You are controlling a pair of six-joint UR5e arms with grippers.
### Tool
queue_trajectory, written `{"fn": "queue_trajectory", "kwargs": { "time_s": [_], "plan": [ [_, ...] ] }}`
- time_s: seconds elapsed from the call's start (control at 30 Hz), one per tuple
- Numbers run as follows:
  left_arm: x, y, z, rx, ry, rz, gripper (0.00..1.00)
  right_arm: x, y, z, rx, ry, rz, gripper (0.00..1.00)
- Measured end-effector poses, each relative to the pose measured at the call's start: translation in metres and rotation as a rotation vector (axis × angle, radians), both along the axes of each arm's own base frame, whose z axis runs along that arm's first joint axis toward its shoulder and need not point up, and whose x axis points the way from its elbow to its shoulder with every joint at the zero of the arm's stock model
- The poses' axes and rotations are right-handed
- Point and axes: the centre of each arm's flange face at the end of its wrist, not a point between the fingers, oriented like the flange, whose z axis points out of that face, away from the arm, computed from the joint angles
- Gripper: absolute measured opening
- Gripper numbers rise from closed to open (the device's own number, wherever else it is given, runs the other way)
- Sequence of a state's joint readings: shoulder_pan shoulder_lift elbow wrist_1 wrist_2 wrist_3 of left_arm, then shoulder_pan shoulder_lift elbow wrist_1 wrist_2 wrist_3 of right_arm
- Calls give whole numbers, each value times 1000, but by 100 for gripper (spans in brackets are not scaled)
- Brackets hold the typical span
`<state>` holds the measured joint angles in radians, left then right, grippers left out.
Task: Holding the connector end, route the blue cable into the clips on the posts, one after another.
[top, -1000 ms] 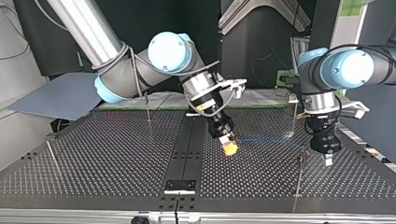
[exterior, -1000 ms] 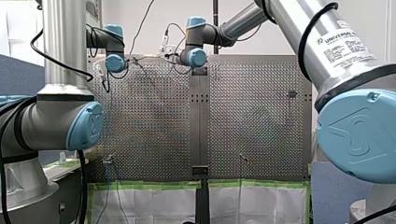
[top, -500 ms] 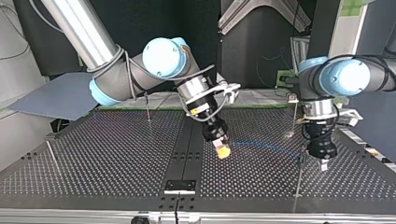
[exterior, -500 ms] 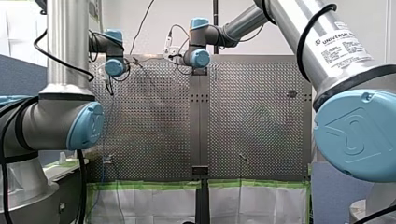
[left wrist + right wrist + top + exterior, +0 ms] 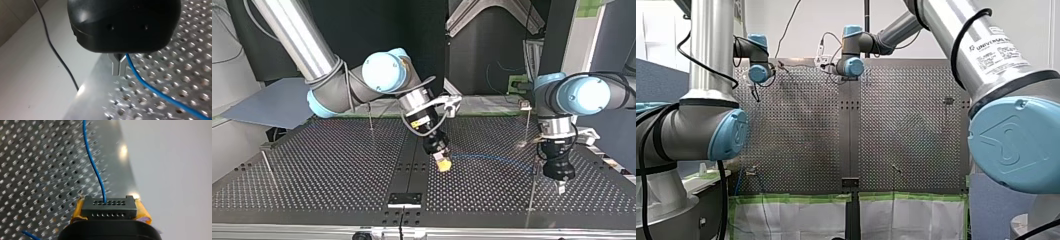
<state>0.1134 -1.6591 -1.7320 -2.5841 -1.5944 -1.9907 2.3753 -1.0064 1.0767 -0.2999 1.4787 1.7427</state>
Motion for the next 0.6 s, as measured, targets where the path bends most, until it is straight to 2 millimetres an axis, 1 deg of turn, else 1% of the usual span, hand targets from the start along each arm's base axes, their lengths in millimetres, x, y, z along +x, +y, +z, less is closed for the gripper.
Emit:
{"fn": "queue_trajectory", "kwargs": {
  "time_s": [0.13, 0.37, 0.5, 0.6],
  "plan": [
    [5, 4, -3, -12, -7, -3, 0, 0, -9, -9, 5, 8, -5, 0],
    [7, 14, -3, -22, -11, 9, 0, -3, -26, -3, -8, -5, -9, 0],
    [7, 18, -3, -25, -13, 10, 0, -5, -38, -7, -8, -4, -13, 0],
    [8, 20, -2, -31, -21, 3, 0, -6, -42, -6, -11, -5, -11, 0]
  ]
}}
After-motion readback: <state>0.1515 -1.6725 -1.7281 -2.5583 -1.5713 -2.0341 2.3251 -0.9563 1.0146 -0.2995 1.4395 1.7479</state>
